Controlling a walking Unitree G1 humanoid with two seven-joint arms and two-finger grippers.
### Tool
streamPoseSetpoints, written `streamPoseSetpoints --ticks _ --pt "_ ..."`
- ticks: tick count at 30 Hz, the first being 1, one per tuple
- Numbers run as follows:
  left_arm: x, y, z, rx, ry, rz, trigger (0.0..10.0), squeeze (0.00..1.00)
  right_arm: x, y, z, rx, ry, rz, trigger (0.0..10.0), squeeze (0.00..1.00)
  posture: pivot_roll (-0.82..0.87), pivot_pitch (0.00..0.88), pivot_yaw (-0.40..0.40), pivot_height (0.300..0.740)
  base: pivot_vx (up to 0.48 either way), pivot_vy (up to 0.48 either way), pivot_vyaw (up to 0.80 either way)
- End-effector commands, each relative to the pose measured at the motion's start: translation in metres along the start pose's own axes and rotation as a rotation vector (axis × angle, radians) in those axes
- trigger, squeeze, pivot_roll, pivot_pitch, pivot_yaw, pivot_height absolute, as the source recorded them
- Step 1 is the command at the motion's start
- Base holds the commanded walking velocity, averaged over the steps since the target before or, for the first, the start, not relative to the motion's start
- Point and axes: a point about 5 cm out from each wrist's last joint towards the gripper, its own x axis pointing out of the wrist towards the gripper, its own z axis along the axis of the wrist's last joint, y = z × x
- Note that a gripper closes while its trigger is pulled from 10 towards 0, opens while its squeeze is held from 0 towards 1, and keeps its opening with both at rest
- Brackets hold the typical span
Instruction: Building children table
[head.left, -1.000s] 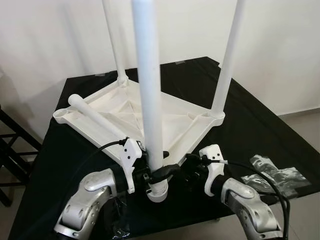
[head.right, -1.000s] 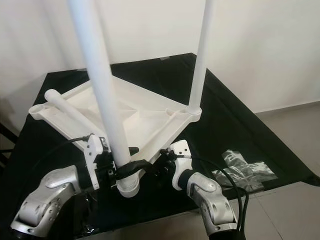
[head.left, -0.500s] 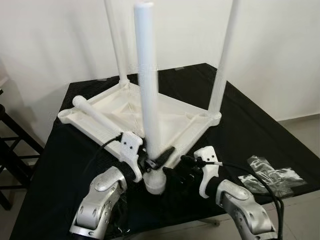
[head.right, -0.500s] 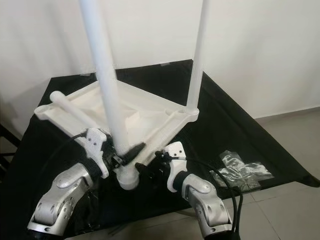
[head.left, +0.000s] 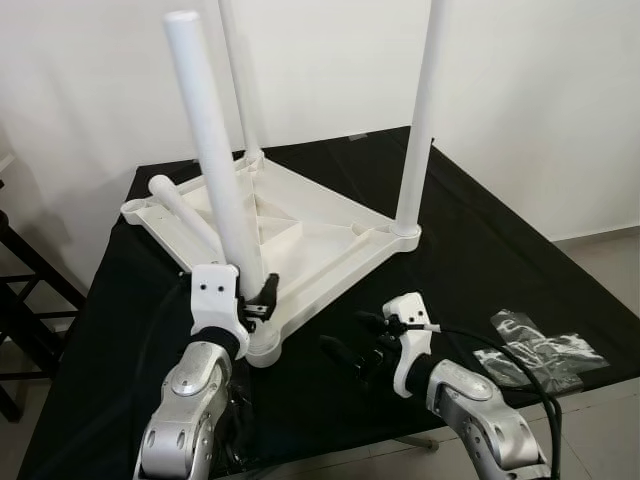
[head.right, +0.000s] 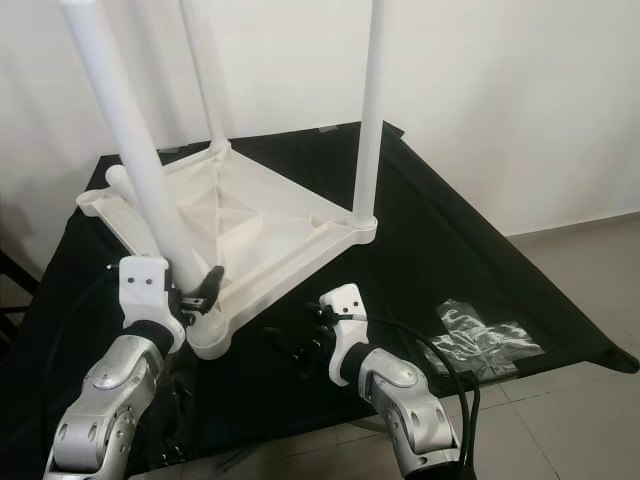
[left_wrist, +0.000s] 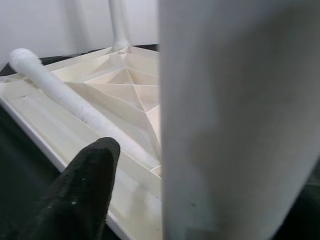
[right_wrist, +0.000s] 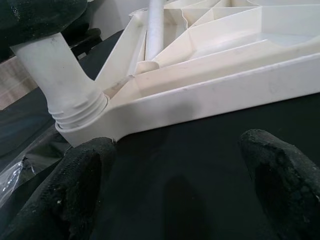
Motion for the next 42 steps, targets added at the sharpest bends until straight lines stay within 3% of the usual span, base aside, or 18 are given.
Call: streamPoseSetpoints --ticks 1,10,13,15,16,17,18,20,22,37,40,41,42 --pt "-0.003 0.023 -0.009 0.032 0.044 0.139 0.0 0.0 0.003 0.001 0.003 -0.005 -0.002 0.01 10.0 0.0 -0.1 0.0 0.044 0.74 0.0 0.0 0.0" --pt "0.001 0.017 -0.01 0.024 0.034 0.126 0.0 0.0 0.002 -0.001 0.004 -0.01 -0.001 0.007 10.0 0.0 -0.12 0.0 0.046 0.74 0.0 0.0 0.0" --pt "0.003 0.012 -0.008 0.005 0.023 0.076 0.0 0.0 0.002 -0.001 0.003 -0.011 -0.001 0.007 10.0 0.0 -0.12 0.0 0.047 0.74 0.0 0.0 0.0" --pt "0.003 -0.007 0.002 -0.052 -0.057 -0.16 0.0 0.0 0.002 0.0 0.003 -0.01 0.0 0.008 10.0 0.0 -0.12 0.0 0.046 0.74 0.0 0.0 0.0" --pt "0.003 -0.007 0.002 -0.052 -0.057 -0.16 0.0 0.0 0.002 0.0 0.003 -0.01 0.0 0.008 10.0 0.0 -0.12 0.0 0.046 0.74 0.0 0.0 0.0" --pt "-0.004 -0.025 0.011 -0.076 -0.119 -0.393 0.0 0.0 0.002 0.0 0.003 -0.009 0.0 0.008 10.0 0.0 -0.12 0.0 0.045 0.74 0.0 0.0 0.0" --pt "-0.023 -0.043 0.013 -0.092 -0.112 -0.708 0.0 0.0 0.003 0.0 0.002 -0.006 0.0 0.01 10.0 0.0 -0.11 0.0 0.039 0.74 0.0 0.0 0.0" --pt "-0.05 -0.061 0.007 -0.113 -0.045 -1.076 0.0 0.0 0.004 0.001 0.002 -0.004 0.001 0.012 10.0 0.0 -0.12 0.0 0.04 0.74 0.0 0.0 0.0" --pt "-0.055 -0.063 0.005 -0.122 -0.018 -1.141 0.0 0.0 0.004 0.001 0.001 -0.003 0.0 0.013 10.0 0.0 -0.12 0.0 0.044 0.74 0.0 0.0 0.0" --pt "-0.048 -0.075 -0.004 -0.088 0.006 -1.278 0.0 0.0 0.005 0.003 0.003 -0.001 -0.006 0.014 10.0 0.0 -0.13 0.0 0.056 0.74 0.0 0.0 0.0" --pt "-0.048 -0.072 -0.004 -0.072 0.013 -1.252 0.0 0.0 0.005 0.003 0.002 0.004 -0.007 0.015 10.0 0.0 -0.13 0.0 0.056 0.74 0.0 0.0 0.0" --pt "-0.039 -0.066 -0.006 -0.039 0.01 -1.132 0.5 0.0 0.005 0.003 0.002 0.006 -0.007 0.016 10.0 0.0 -0.12 0.0 0.053 0.74 0.0 0.0 0.0" --pt "-0.039 -0.066 -0.006 -0.039 0.01 -1.132 0.5 0.0 0.005 0.003 0.002 0.006 -0.007 0.016 10.0 0.0 -0.12 0.0 0.053 0.74 0.0 0.0 0.0"
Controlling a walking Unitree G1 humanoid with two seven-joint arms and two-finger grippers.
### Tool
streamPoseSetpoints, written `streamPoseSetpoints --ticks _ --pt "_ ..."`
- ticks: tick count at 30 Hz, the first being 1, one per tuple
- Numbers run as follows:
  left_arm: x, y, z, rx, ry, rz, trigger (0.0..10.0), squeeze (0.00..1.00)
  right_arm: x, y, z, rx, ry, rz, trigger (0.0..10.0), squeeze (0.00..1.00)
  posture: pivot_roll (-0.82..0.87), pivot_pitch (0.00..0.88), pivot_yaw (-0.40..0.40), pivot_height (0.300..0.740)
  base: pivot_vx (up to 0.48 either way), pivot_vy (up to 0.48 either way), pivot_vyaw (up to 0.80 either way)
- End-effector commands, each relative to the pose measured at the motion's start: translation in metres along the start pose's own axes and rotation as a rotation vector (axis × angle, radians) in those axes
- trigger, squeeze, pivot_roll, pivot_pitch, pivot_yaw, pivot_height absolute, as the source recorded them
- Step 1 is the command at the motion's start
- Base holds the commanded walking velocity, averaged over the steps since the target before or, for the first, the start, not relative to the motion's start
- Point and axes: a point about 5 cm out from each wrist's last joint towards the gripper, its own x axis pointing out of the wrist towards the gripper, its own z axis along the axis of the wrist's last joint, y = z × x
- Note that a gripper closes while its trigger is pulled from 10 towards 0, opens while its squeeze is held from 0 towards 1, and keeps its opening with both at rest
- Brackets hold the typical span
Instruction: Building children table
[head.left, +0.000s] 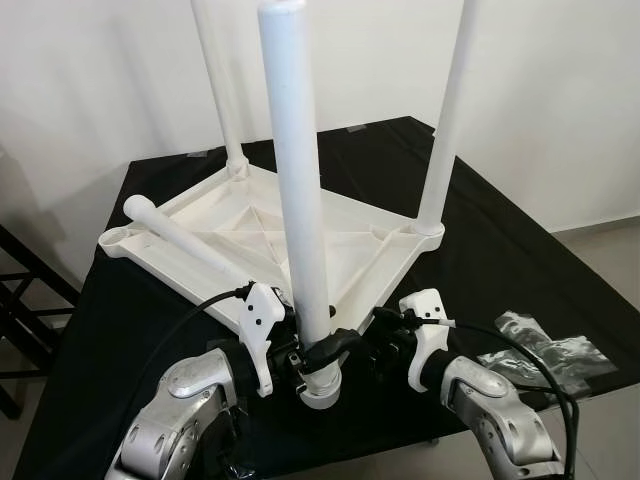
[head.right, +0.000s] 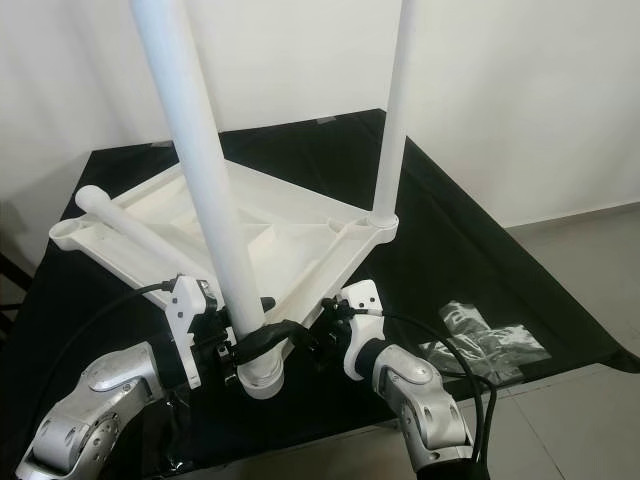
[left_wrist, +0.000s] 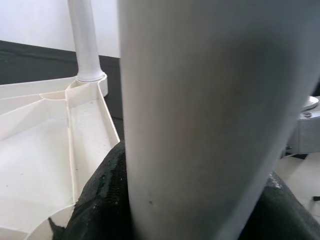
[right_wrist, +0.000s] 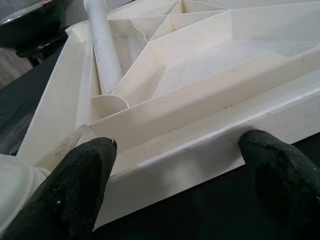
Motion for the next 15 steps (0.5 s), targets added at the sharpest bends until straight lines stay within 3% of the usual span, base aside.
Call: streamPoseSetpoints --ticks 1,2,3,4,6,7,11,15 --pt "0.009 -0.003 -0.01 -0.021 0.026 0.04 10.0 0.0 0.01 0.015 0.002 0.005 -0.012 0.076 10.0 0.0 -0.12 0.0 0.055 0.74 0.0 0.0 0.0" --pt "0.009 -0.003 -0.01 -0.021 0.026 0.04 10.0 0.0 0.01 0.015 0.002 0.005 -0.012 0.076 10.0 0.0 -0.12 0.0 0.055 0.74 0.0 0.0 0.0" --pt "0.004 0.021 -0.014 0.001 0.052 0.265 10.0 1.0 0.01 0.015 0.002 0.006 -0.012 0.075 10.0 0.0 -0.12 0.0 0.055 0.74 0.0 0.0 0.0" --pt "0.004 0.021 -0.014 0.001 0.052 0.265 10.0 1.0 0.01 0.015 0.002 0.006 -0.012 0.075 10.0 0.0 -0.12 0.0 0.055 0.74 0.0 0.0 0.0" --pt "-0.005 0.039 -0.015 0.019 0.062 0.458 10.0 1.0 0.009 0.015 0.003 0.006 -0.013 0.075 10.0 0.0 -0.12 0.0 0.057 0.74 0.0 0.0 0.0" --pt "-0.005 0.039 -0.015 0.019 0.062 0.458 10.0 1.0 0.009 0.015 0.003 0.006 -0.013 0.075 10.0 0.0 -0.12 0.0 0.057 0.74 0.0 0.0 0.0" --pt "-0.031 0.065 -0.012 -0.008 0.048 0.813 10.0 1.0 0.009 0.015 0.003 0.009 -0.013 0.075 10.0 0.0 -0.11 0.0 0.055 0.74 0.0 0.0 0.0" --pt "-0.054 0.076 -0.014 -0.013 0.075 1.042 10.0 1.0 0.009 0.015 0.003 0.011 -0.013 0.077 10.0 0.0 -0.1 0.0 0.056 0.74 0.0 0.0 0.0"
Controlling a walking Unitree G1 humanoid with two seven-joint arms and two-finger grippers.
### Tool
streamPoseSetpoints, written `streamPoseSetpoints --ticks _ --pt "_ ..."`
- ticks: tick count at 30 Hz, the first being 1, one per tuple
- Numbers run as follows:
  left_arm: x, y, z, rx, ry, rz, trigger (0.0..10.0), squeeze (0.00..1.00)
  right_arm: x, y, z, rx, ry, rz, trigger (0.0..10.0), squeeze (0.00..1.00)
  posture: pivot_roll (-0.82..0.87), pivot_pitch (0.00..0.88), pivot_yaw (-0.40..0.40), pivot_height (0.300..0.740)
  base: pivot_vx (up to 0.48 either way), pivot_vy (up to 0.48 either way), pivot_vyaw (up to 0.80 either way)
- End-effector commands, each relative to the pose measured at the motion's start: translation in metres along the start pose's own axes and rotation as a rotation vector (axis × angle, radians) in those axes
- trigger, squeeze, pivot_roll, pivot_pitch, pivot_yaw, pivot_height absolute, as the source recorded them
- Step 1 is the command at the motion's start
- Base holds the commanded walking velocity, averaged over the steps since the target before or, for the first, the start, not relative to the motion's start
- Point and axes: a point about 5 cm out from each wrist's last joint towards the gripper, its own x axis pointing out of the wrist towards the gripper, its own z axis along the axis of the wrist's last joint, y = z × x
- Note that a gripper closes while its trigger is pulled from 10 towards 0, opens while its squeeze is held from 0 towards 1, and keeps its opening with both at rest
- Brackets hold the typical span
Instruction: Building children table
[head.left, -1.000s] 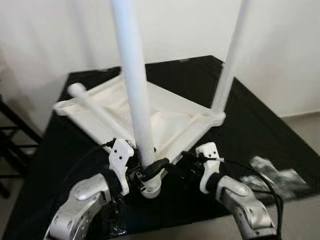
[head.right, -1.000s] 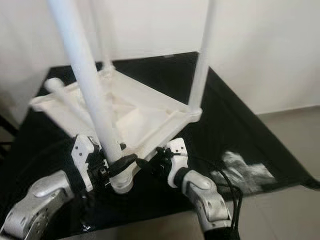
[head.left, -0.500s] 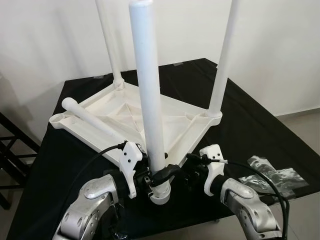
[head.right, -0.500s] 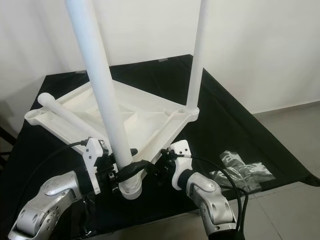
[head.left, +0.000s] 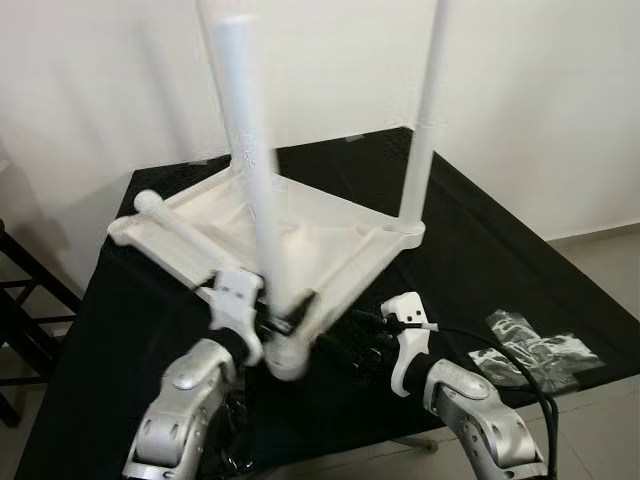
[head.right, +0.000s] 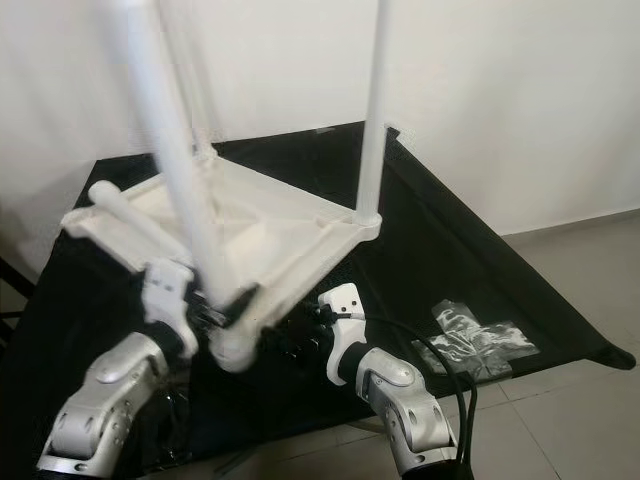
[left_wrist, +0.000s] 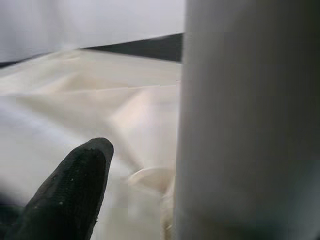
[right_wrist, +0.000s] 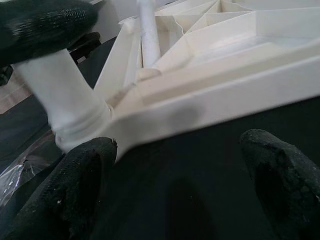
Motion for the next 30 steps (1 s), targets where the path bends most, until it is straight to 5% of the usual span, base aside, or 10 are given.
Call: streamPoseSetpoints --ticks 1,2,3,4,5,16,17,26,30 --pt "-0.004 0.017 -0.005 0.011 0.036 0.125 10.0 1.0 0.002 0.003 0.003 0.004 -0.01 0.019 10.0 0.0 -0.1 0.0 0.056 0.74 0.0 0.0 0.0" --pt "-0.005 0.021 -0.006 0.015 0.042 0.172 10.0 1.0 0.002 0.003 0.003 0.005 -0.01 0.019 10.0 0.0 -0.1 0.0 0.056 0.74 0.0 0.0 0.0" --pt "-0.006 0.024 -0.007 0.011 0.047 0.217 10.0 0.52 0.002 0.003 0.003 0.005 -0.01 0.019 10.0 0.0 -0.1 0.0 0.055 0.74 0.0 0.0 0.0" --pt "-0.007 0.027 -0.007 0.009 0.05 0.251 10.0 0.52 0.002 0.003 0.003 0.005 -0.01 0.02 10.0 0.0 -0.1 0.0 0.055 0.74 0.0 0.0 0.0" --pt "-0.008 0.03 -0.008 0.015 0.056 0.295 10.0 0.0 0.002 0.003 0.003 0.006 -0.01 0.02 10.0 0.0 -0.1 0.0 0.056 0.74 0.0 0.0 0.0" --pt "-0.006 0.039 -0.005 -0.013 0.05 0.446 10.0 0.0 0.002 0.003 0.003 0.011 -0.01 0.022 10.0 0.0 -0.1 0.0 0.056 0.74 0.0 0.0 0.0" --pt "-0.004 0.038 -0.002 -0.024 0.033 0.449 0.0 0.0 0.001 0.003 0.003 0.01 -0.01 0.022 10.0 0.0 -0.1 0.0 0.056 0.74 0.0 0.0 0.0" --pt "0.003 0.027 0.006 -0.041 -0.038 0.376 0.0 0.0 0.001 0.003 0.003 0.011 -0.011 0.022 10.0 0.0 -0.11 0.0 0.057 0.74 0.0 0.0 0.0" --pt "0.007 0.011 0.018 -0.072 -0.129 0.183 0.0 0.0 0.001 0.003 0.003 0.011 -0.01 0.022 10.0 0.0 -0.11 0.0 0.056 0.74 0.0 0.0 0.0"
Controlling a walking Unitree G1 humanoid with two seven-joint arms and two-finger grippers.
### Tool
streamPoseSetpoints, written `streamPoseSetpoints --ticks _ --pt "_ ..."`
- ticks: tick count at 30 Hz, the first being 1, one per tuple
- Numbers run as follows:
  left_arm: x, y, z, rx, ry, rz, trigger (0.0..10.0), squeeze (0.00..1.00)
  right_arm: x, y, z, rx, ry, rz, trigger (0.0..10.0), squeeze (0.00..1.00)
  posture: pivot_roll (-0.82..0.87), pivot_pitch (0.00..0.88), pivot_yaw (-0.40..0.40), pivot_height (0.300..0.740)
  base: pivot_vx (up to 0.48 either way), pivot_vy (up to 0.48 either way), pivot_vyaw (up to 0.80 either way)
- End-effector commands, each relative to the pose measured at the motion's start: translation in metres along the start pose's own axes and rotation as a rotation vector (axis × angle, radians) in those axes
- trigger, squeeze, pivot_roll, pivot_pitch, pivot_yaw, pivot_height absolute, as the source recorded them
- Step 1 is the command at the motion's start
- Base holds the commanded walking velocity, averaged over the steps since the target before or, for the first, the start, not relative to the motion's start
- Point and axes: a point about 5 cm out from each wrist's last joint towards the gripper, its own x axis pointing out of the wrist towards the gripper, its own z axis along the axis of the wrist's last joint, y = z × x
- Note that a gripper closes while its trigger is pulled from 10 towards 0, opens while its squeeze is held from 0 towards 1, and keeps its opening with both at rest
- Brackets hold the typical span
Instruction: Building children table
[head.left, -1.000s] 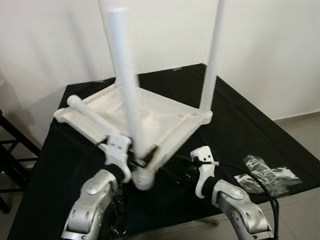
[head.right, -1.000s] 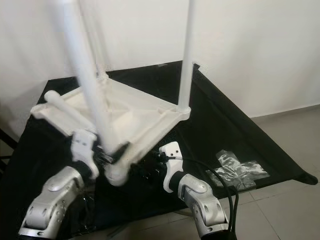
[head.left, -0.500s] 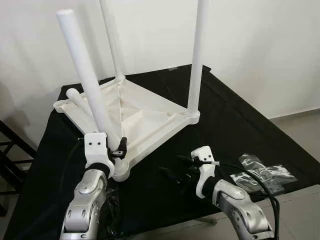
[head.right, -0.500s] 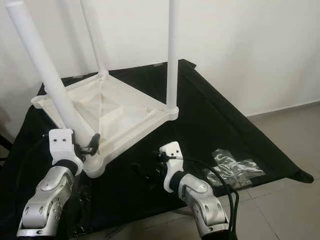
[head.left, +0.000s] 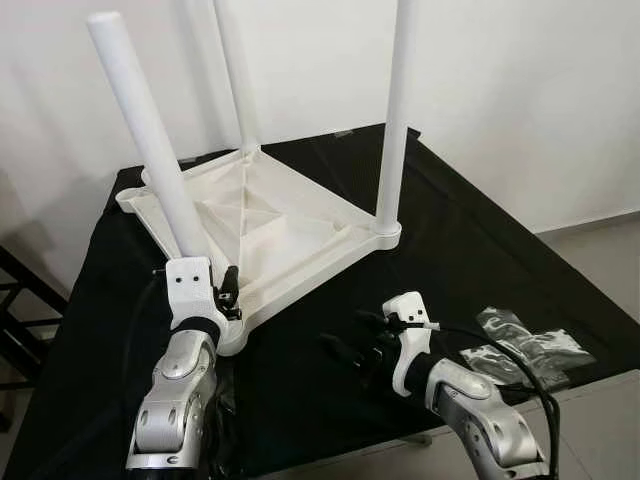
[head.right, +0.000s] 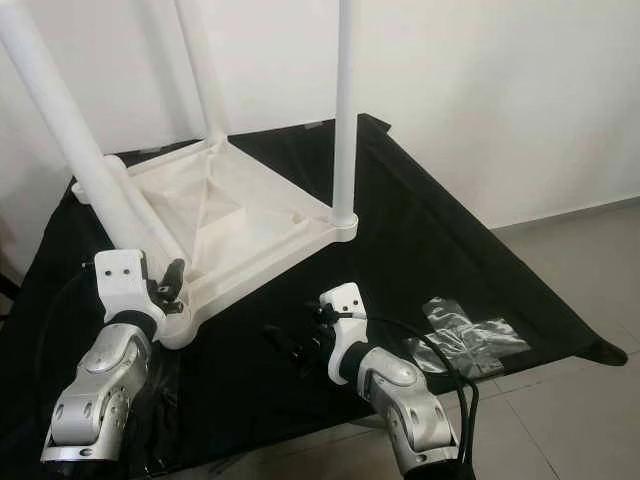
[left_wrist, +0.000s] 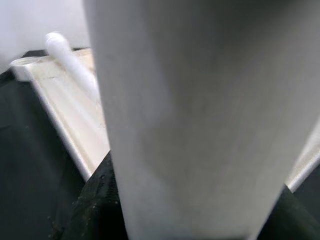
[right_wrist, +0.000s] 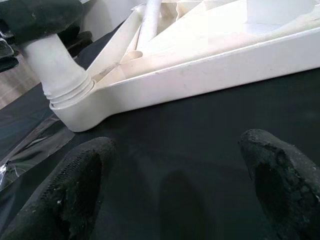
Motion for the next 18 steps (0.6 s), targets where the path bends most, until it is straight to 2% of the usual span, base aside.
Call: streamPoseSetpoints --ticks 1,2,3,4,5,6,7,8,9,12,14,18 --pt "-0.002 -0.011 0.023 -0.01 -0.16 -0.203 0.0 0.0 0.001 0.003 0.003 0.006 -0.007 0.021 10.0 0.0 -0.11 0.001 0.055 0.74 0.0 0.0 0.0" --pt "-0.002 -0.011 0.023 -0.01 -0.16 -0.203 0.0 0.0 0.001 0.003 0.003 0.006 -0.007 0.021 10.0 0.0 -0.11 0.001 0.055 0.74 0.0 0.0 0.0" --pt "-0.013 -0.03 0.027 -0.029 -0.191 -0.445 0.0 0.0 0.002 0.003 0.002 0.007 -0.007 0.021 10.0 0.0 -0.11 0.0 0.048 0.74 0.0 0.0 0.0" --pt "-0.023 -0.042 0.03 -0.043 -0.207 -0.609 0.0 0.0 0.002 0.003 0.002 0.007 -0.007 0.022 10.0 0.0 -0.11 0.0 0.047 0.74 0.0 0.0 0.0" --pt "-0.04 -0.056 0.027 -0.017 -0.182 -0.842 0.0 0.0 0.002 0.003 0.002 0.007 -0.006 0.022 10.0 0.0 -0.11 0.0 0.047 0.74 0.0 0.0 0.0" --pt "-0.053 -0.064 0.022 -0.011 -0.129 -1.009 0.0 0.0 0.002 0.004 0.002 0.008 -0.005 0.022 10.0 0.0 -0.11 0.0 0.045 0.74 0.0 0.0 0.0" --pt "-0.053 -0.064 0.022 -0.011 -0.129 -1.009 0.0 0.0 0.002 0.004 0.002 0.008 -0.005 0.022 10.0 0.0 -0.11 0.0 0.045 0.74 0.0 0.0 0.0" --pt "-0.06 -0.068 0.018 -0.005 -0.091 -1.103 0.0 0.0 0.002 0.003 0.002 0.008 -0.005 0.023 10.0 0.0 -0.11 0.0 0.044 0.74 0.0 0.0 0.0" --pt "-0.06 -0.068 0.018 -0.005 -0.091 -1.103 0.0 0.0 0.002 0.003 0.002 0.008 -0.005 0.023 10.0 0.0 -0.11 0.0 0.044 0.74 0.0 0.0 0.0" --pt "-0.066 -0.07 0.004 0.026 0.007 -1.256 0.0 0.0 0.003 0.003 0.002 0.006 -0.003 0.022 10.0 0.0 -0.11 0.0 0.044 0.74 0.0 0.0 0.0" --pt "-0.066 -0.07 0.004 0.026 0.007 -1.256 0.0 0.0 0.003 0.003 0.002 0.006 -0.003 0.022 10.0 0.0 -0.11 0.0 0.044 0.74 0.0 0.0 0.0" --pt "-0.053 -0.073 -0.002 0.048 -0.002 -1.264 0.0 0.0 0.002 0.002 0.002 -0.002 0.0 0.019 10.0 0.0 -0.13 0.0 0.042 0.74 0.0 0.0 0.0"
